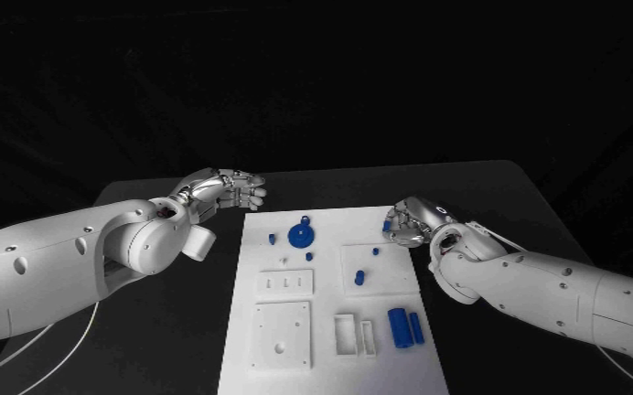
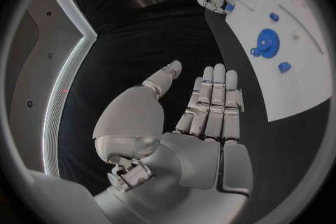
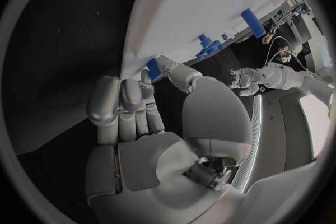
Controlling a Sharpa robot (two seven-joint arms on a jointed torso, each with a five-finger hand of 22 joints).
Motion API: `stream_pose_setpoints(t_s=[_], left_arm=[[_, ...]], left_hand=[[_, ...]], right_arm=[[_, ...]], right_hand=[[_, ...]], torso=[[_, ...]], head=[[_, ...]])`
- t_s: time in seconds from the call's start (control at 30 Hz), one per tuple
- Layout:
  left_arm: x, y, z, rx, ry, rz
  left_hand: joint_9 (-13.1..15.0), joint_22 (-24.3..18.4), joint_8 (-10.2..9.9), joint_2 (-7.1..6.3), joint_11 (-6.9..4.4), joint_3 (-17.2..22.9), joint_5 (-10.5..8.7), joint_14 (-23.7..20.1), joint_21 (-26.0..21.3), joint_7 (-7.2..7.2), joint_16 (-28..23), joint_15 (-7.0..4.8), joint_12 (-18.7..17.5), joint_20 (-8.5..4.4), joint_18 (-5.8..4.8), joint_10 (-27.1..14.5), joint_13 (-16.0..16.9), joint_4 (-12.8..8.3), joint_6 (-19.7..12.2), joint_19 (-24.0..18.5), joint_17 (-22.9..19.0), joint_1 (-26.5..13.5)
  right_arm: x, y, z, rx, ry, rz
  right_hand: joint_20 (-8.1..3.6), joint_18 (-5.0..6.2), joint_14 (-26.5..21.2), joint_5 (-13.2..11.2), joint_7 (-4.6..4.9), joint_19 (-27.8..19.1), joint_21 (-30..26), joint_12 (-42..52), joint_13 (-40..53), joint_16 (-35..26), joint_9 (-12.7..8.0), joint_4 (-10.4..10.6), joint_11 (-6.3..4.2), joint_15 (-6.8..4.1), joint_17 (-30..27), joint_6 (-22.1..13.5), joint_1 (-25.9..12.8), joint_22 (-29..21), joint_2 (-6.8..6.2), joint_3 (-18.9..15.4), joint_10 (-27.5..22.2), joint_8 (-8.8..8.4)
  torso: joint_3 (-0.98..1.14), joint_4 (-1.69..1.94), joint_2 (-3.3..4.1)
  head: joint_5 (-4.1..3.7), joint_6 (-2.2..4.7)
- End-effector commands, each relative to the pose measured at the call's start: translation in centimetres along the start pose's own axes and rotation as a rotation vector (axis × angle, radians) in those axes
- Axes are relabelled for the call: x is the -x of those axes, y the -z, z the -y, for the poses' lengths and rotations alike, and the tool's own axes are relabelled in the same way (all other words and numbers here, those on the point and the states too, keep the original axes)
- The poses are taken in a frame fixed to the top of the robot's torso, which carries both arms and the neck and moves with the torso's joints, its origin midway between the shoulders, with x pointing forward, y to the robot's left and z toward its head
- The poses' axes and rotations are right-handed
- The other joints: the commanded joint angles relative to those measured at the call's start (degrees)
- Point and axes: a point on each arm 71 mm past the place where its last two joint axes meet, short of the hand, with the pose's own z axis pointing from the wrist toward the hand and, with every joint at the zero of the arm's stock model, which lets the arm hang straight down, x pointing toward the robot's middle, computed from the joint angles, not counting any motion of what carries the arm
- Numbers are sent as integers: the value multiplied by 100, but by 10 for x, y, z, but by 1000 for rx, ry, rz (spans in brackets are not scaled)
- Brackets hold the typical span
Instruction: Assemble the parts on the task board
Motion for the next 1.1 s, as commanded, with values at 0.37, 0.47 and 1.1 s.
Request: stream_pose_setpoints(t_s=[0.37,0.47,1.1], left_arm=[[-5,-2,1,-2,-19,-25],[-6,-2,0,12,-50,-34],[-34,-7,-7,180,-320,-179]], left_hand=[[16,82,-23,13,27,27,24,21,30,150,-29,12,-37,-1,91,-9,-4,-21,-21,-48,12,-43],[39,92,25,45,-6,26,10,82,59,118,8,-12,1,-18,100,63,12,-12,59,-8,36,-57],[55,130,5,-116,-470,-145,-230,805,1187,-109,1459,-620,843,-611,116,960,258,222,574,750,693,-474]], right_arm=[[3,0,4,24,15,13],[4,1,4,24,18,13],[40,-4,-19,86,23,18]], right_hand=[[-91,1190,13,-24,14,113,15,17,28,0,28,48,-48,-62,25,174,-181,87,-25,-143,41,56],[-88,1181,31,-24,4,122,37,19,35,28,34,71,-58,-69,47,199,-217,94,-31,-174,59,65],[-91,1172,62,-14,-10,137,60,12,46,81,36,98,-72,-84,91,225,-212,98,-43,-170,86,63]], torso=[[-4,-11,-3],[6,-22,-8],[17,-33,-141]], head=[[-8,29],[5,36],[25,115]])
